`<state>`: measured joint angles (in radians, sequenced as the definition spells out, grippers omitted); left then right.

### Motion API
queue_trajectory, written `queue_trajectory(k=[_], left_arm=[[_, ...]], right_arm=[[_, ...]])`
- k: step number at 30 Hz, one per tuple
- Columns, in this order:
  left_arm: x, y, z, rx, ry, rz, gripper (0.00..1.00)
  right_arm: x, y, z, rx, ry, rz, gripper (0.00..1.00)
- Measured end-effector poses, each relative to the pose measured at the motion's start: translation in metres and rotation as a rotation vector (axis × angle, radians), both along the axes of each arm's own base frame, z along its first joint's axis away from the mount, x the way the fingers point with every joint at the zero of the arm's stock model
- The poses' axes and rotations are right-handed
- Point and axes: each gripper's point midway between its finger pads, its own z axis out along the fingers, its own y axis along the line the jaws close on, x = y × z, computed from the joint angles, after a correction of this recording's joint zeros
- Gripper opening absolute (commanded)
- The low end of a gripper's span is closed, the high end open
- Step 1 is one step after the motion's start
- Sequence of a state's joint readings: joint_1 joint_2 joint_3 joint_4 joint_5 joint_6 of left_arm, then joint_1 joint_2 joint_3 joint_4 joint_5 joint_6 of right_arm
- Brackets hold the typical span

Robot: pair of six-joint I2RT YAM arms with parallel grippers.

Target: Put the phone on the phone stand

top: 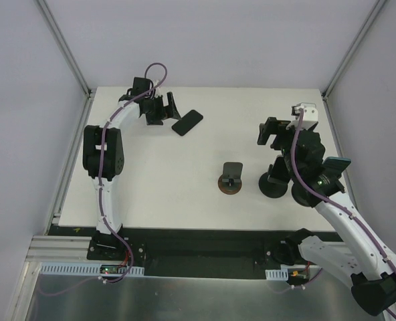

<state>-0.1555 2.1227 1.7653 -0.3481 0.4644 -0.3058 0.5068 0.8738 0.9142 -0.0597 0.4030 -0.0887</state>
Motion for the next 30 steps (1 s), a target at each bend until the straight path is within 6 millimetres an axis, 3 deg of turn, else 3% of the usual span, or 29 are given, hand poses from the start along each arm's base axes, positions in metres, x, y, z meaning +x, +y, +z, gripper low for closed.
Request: queue_trajectory(k=[5, 11, 14, 17, 23, 30], left_arm=[[0.018, 0.014, -0.043, -0.031, 0.106, 0.096, 0.98], [0.05, 0.01, -0.046, -0.013, 0.032, 0.076, 0.99], [0.056, 0.001, -0.049, -0.034, 0.024, 0.047, 0.99], [0.054, -0.008, -0.059, -0.051, 0.044, 0.022, 0.96], [0.051, -0.025, -0.059, -0.051, 0.039, -0.014, 0.99], [0.034, -0.052, -0.068, 0.131, 0.02, -0.086, 0.99]], right_arm=[[0.002, 0.002, -0.002, -0.003, 0.006, 0.002, 0.97], [0.003, 0.003, -0.004, -0.006, 0.012, 0.005, 0.97], [0.003, 0.003, -0.005, -0.006, 0.013, 0.005, 0.97], [0.006, 0.006, -0.006, -0.006, 0.016, 0.011, 0.97], [0.009, 0.01, -0.009, -0.006, 0.021, 0.025, 0.97], [0.01, 0.011, -0.01, -0.006, 0.021, 0.027, 0.97]])
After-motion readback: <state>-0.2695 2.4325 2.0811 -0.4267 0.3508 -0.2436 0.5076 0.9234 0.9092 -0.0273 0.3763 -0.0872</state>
